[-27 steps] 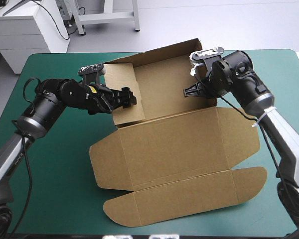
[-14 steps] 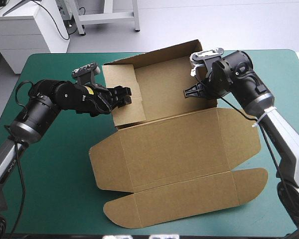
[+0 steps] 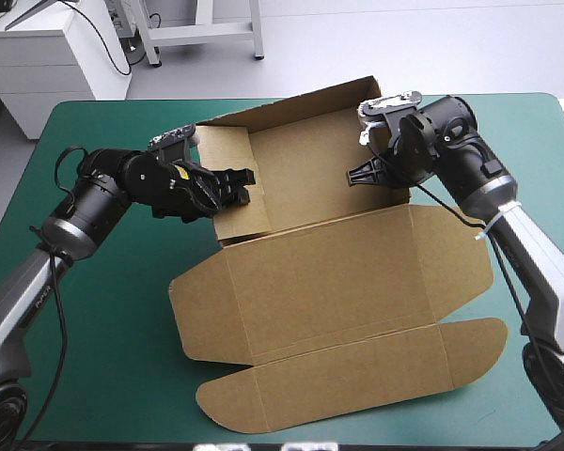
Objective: Fold the box
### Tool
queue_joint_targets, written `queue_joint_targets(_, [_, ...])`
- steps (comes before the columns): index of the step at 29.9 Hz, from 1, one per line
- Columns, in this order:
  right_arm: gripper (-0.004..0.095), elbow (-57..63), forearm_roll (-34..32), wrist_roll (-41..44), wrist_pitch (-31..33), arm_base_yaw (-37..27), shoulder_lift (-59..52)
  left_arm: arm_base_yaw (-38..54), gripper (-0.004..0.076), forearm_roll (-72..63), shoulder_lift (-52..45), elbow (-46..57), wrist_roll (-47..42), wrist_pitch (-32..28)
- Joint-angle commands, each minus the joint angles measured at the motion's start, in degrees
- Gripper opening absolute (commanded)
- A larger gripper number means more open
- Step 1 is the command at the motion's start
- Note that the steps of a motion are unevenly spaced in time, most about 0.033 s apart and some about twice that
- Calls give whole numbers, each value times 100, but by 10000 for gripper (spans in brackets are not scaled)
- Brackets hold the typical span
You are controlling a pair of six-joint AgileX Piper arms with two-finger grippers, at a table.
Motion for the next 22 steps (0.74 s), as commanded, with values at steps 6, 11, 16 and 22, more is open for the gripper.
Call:
queue_joint_targets(6, [-4, -168, 12, -57, -229, 4, -259, -27, 8, -145, -209, -193, -45, -246])
queue_joint_targets(11, [-4, -168, 34, -57, -220, 4, -259, -27, -8, -150, -209, -193, -56, -274])
queue_joint_targets(16, [-4, -168, 34, -57, -207, 4, -259, -27, -8, 8, -188, -193, -46, -138])
queue_joint_targets(22, [-4, -159, 34, 201, 55, 4, -160, -27, -9, 686, 37, -592, -35, 492])
